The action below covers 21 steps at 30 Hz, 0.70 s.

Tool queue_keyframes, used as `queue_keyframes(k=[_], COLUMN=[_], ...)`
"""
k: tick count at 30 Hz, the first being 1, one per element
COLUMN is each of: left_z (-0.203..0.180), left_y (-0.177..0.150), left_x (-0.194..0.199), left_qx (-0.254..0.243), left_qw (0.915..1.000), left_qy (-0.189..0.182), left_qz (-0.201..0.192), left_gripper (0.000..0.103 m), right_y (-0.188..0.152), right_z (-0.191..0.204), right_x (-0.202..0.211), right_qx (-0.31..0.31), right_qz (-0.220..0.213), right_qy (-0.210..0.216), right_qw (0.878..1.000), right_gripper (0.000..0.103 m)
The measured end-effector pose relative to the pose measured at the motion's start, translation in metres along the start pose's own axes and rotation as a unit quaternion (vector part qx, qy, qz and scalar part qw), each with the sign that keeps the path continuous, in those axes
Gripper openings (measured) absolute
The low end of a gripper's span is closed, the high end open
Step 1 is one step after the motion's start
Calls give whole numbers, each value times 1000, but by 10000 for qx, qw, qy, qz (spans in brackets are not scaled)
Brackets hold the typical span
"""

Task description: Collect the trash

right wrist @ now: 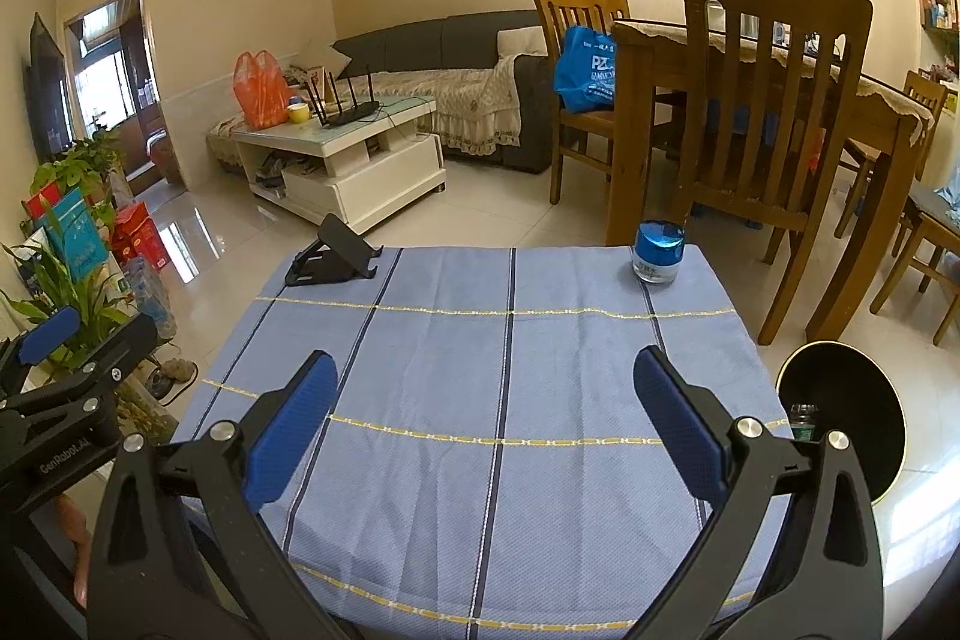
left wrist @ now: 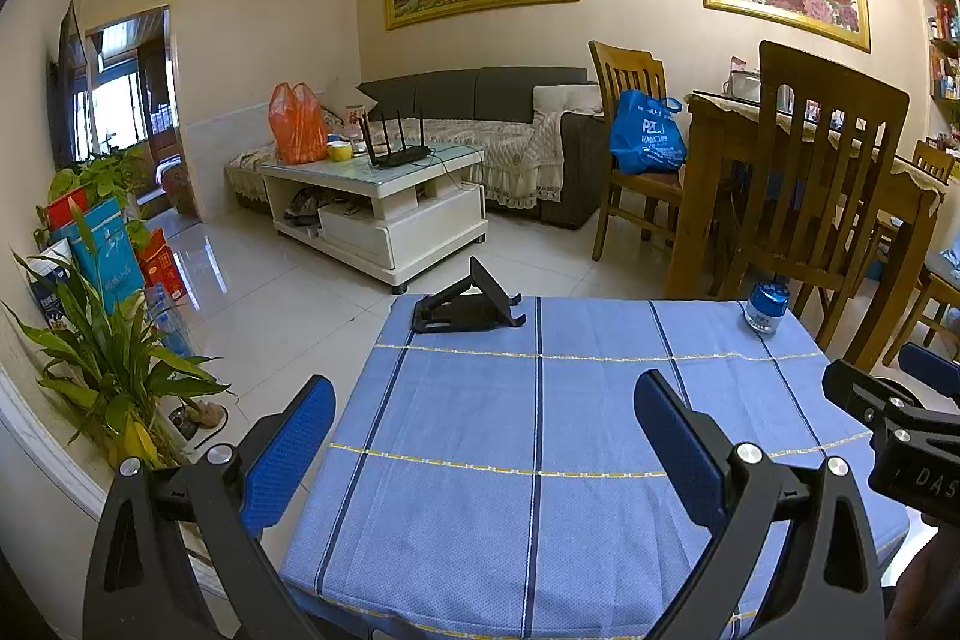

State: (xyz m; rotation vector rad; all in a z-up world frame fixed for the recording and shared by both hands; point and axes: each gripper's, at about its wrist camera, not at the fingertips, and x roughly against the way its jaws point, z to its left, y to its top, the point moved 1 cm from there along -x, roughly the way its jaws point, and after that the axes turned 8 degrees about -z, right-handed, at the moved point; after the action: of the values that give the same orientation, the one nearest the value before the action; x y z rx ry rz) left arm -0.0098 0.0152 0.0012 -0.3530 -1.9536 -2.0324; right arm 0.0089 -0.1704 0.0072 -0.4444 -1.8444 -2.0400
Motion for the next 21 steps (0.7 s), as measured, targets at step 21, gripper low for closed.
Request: queue_keyframes(k=[21], left_z=[4], left_y=[-4], left_x=[-2], left_qx=[-53], left_qw=[10000], left_qy=[3], left_qz=[-29], left_gripper=[96], right_y=[-4], right_z=[3], right_x=[2], right_qx=[-30], right_qz=[25], right_qy=[32], right_qw=[10000], right_gripper=[98])
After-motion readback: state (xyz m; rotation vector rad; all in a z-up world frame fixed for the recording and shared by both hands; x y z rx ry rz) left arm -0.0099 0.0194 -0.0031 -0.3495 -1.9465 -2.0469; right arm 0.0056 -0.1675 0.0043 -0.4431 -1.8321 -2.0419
